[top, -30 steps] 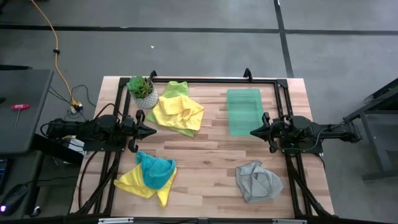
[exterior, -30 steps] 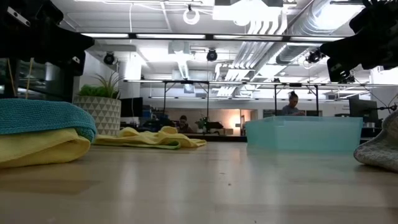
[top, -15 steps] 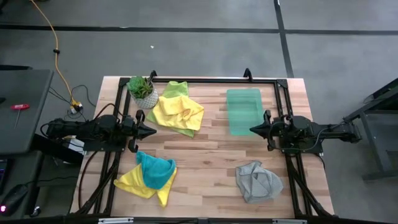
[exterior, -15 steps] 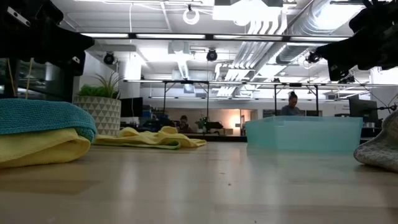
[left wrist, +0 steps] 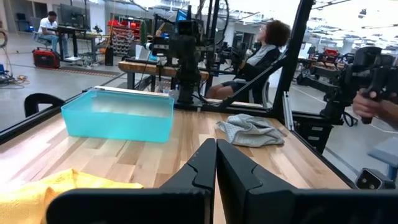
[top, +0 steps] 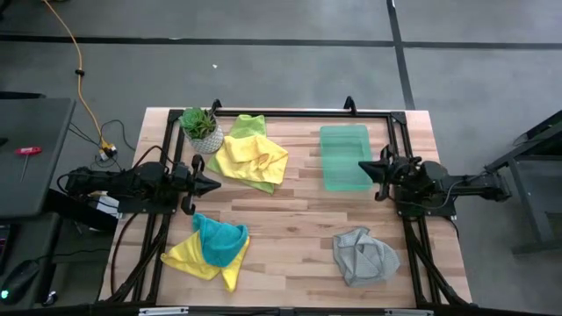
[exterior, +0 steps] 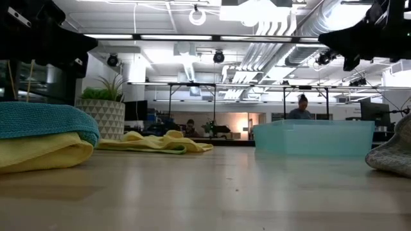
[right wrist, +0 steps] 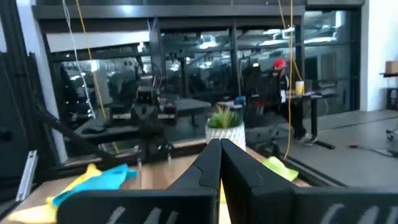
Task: Fold microfiber towels
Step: Fold the gray microfiber cloth
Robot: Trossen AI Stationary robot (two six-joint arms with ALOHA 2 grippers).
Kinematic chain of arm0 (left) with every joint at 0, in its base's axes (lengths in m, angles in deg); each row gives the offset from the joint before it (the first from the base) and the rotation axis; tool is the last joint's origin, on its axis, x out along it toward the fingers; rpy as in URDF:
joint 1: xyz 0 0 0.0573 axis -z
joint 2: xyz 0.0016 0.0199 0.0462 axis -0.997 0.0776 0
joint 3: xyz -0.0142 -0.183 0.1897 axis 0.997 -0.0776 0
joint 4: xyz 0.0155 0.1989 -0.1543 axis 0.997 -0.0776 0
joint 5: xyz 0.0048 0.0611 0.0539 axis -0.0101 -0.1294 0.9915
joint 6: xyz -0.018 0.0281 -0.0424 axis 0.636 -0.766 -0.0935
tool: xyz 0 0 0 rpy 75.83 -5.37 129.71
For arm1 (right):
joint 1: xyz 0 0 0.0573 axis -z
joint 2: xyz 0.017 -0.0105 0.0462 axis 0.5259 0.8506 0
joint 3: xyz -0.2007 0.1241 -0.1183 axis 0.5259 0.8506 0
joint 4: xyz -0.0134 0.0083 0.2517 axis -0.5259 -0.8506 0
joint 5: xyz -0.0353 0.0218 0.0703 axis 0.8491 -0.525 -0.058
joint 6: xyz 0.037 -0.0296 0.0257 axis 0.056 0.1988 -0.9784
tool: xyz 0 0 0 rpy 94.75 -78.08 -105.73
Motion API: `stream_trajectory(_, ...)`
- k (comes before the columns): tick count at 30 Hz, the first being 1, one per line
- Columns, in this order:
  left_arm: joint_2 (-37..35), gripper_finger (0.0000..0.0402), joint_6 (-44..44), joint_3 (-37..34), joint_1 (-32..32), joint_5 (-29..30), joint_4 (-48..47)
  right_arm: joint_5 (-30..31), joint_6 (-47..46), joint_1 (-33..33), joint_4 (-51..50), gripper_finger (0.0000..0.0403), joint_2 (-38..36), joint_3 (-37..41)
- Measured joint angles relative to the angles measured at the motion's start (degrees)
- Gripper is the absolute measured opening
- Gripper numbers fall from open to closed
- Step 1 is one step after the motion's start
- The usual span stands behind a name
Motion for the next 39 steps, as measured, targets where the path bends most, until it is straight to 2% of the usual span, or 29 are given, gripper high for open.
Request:
stream_trajectory(5,0.0,0.0003,0.0,0.0,0.0,1.8,1.8,0.8,-1.7,-0.1,-0.1,0.0001,5.9,-3.0)
stream_trajectory(9,0.0,0.0003,0.3,0.0,0.0,1.8,1.8,0.6,-6.9,-1.8,-4.9,0.0024,15.2,-6.9)
stream_trajectory(14,0.0,0.0003,0.6,0.0,0.0,1.8,1.7,0.1,-16.4,-8.0,-18.3,0.0089,30.5,-16.2)
stream_trajectory(18,0.0,0.0003,-0.5,0.0,0.0,1.8,1.6,-3.1,-25.0,-14.5,-32.6,0.0139,43.2,-25.1)
stream_trajectory(22,0.0,0.0003,-2.1,0.0,0.0,1.8,1.6,-7.7,-34.8,-20.2,-43.1,0.0159,54.3,-32.1)
stream_trajectory(25,0.1,0.0004,-2.1,0.0,0.0,1.8,1.7,-11.7,-39.9,-23.8,-46.2,0.0160,60.5,-35.7)
stream_trajectory(30,3.1,0.0029,-2.1,0.0,0.0,1.8,3.4,-13.8,-46.5,-28.8,-46.3,0.0161,66.3,-38.3)
stream_trajectory(37,13.1,0.0111,-0.6,0.0,0.4,-0.9,13.1,-13.7,-51.4,-32.4,-40.8,0.0161,68.1,-38.8)
stream_trajectory(39,16.8,0.0136,0.0,0.8,1.3,-1.2,13.4,-13.7,-52.5,-32.9,-40.3,0.0161,69.0,-38.8)
